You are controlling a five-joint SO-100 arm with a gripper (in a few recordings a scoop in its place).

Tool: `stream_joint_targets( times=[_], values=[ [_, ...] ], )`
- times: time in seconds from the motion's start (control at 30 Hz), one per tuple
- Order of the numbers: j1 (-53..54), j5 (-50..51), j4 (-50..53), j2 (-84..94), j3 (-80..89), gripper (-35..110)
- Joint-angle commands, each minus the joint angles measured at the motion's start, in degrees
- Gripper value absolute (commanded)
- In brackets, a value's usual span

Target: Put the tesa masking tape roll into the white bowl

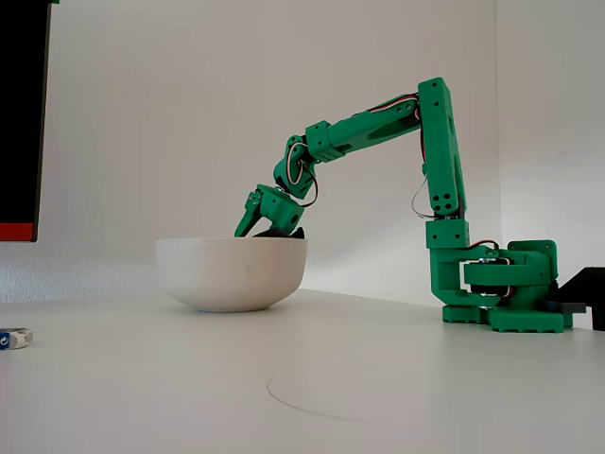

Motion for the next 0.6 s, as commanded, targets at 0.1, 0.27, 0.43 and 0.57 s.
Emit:
stream_joint_targets(
  times=[0.1,0.27,0.43,0.57],
  values=[
    [-0.4,1.9,-0.2,5.7,-3.2,-8],
    [-0.7,4.5,0.4,8.2,-4.7,-8],
    [-3.7,8.1,8.3,11.2,-13.4,-8],
    [-10.4,9.6,13.4,19.5,-15.0,-8]
  ],
)
